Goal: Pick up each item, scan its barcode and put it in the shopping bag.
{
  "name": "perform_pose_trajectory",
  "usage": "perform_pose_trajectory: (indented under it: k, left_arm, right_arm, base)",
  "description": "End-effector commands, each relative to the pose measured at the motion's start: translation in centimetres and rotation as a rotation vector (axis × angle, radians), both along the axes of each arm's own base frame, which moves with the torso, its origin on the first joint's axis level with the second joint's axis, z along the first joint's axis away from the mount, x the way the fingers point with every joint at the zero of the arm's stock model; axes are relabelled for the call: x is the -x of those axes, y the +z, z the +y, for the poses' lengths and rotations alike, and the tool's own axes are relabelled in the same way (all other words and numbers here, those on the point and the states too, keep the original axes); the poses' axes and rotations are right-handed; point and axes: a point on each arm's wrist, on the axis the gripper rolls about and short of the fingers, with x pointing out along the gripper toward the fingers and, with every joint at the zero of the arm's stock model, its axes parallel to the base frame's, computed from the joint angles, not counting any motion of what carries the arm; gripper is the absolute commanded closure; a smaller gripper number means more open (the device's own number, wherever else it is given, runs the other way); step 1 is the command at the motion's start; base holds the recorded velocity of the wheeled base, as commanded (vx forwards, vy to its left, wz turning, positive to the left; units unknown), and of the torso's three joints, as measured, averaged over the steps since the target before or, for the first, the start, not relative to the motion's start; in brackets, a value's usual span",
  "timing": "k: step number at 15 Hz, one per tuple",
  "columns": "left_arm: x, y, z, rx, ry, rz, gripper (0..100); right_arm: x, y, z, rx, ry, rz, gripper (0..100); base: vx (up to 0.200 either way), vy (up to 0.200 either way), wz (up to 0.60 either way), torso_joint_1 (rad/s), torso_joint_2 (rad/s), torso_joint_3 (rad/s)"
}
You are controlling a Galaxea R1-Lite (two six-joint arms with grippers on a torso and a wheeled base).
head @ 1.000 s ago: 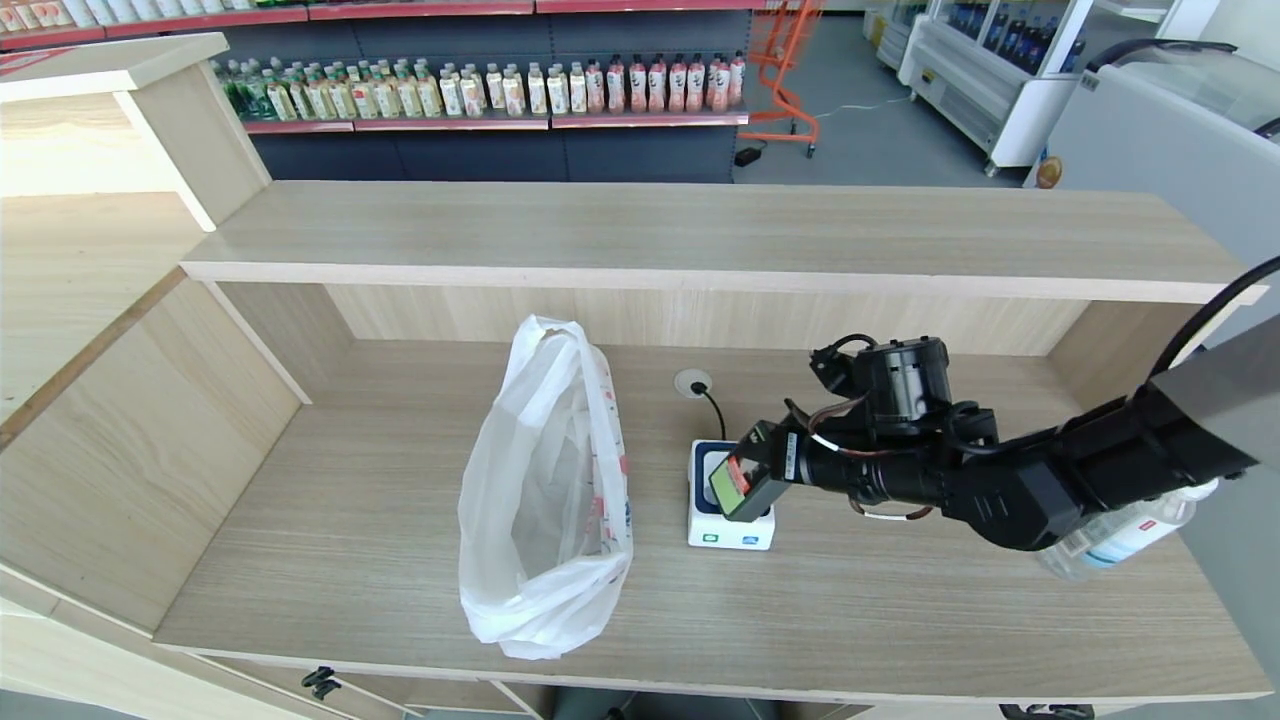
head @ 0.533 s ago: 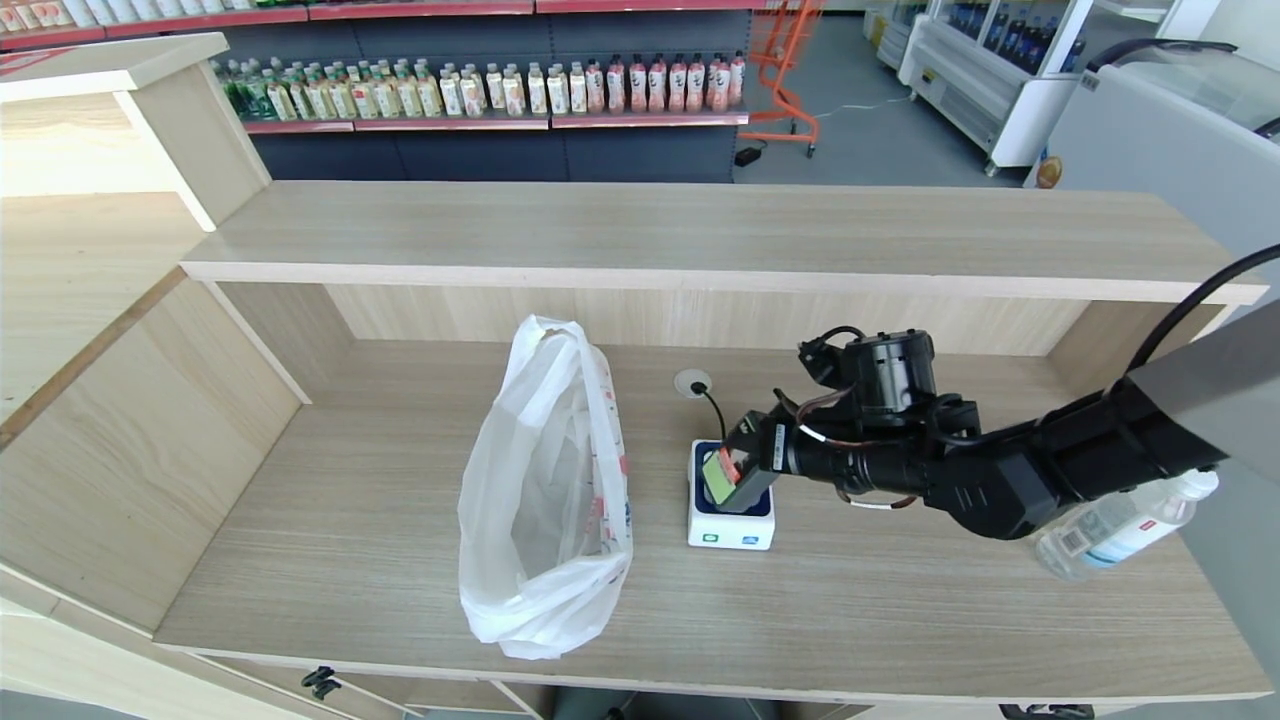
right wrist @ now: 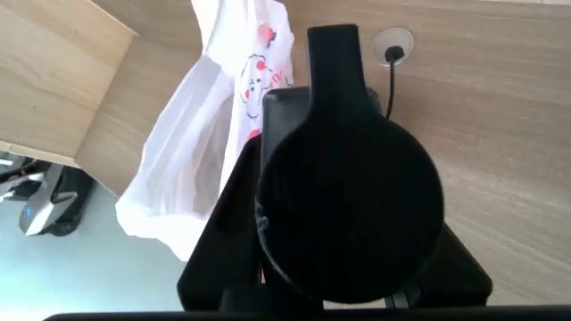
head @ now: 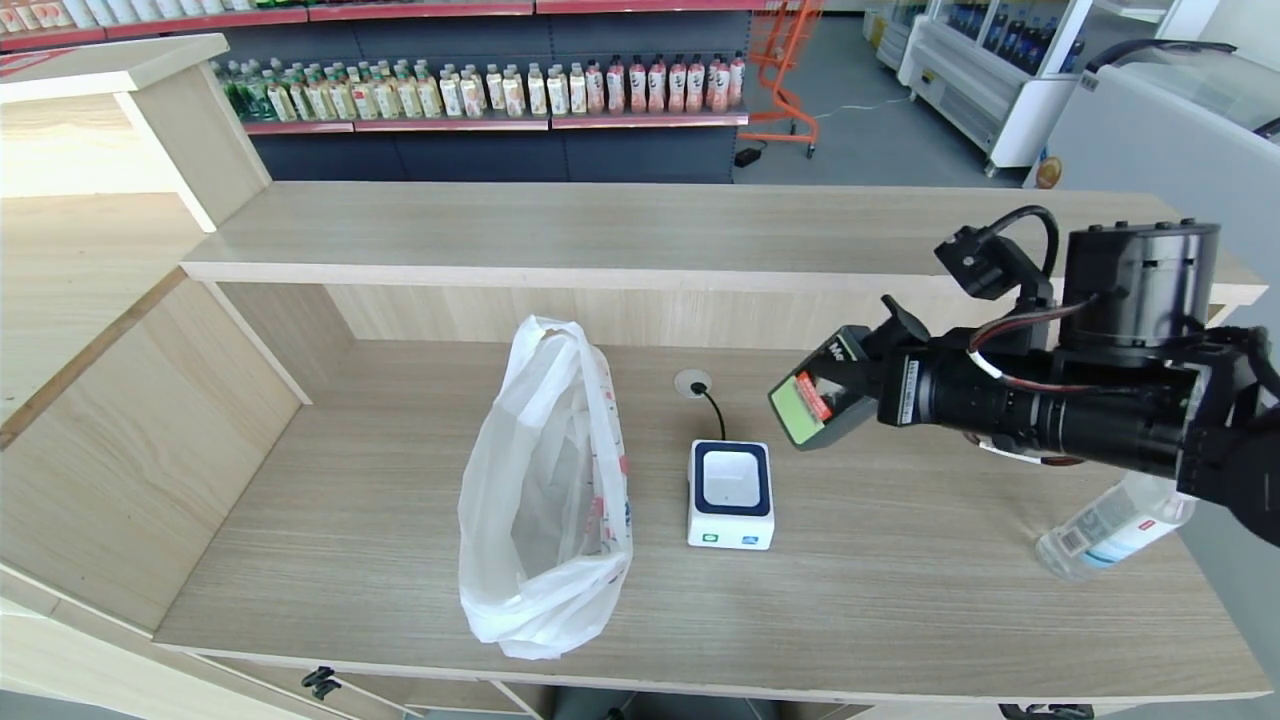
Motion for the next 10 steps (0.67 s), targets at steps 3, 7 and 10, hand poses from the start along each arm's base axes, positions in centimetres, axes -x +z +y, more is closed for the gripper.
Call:
perform_pose_trajectory:
  k: [3,7,10]
  left_arm:
    - [0.0,0.0,0.0,0.000,0.000,0.000,0]
    - [0.0,0.0,0.0,0.000,0.000,0.001,0]
    - [0.0,0.0,0.0,0.006,0.002,0.000,0]
  right_arm:
    - [3.7,-0.6,-3.0,0.035,-0.037,0.001,100]
    - [3.6,-0.8,-3.1,0.020,-0.044,0.021,100]
    - [3.6,0.1,-2.3,-0.080,0.001,0.047,100]
  base:
    - [0.000,0.000,0.00,0.000,0.00,0.000]
    - [0.000,0.000,0.00,0.000,0.00,0.000]
    - [0.000,0.133,0.00,-0.003,0.00,0.003]
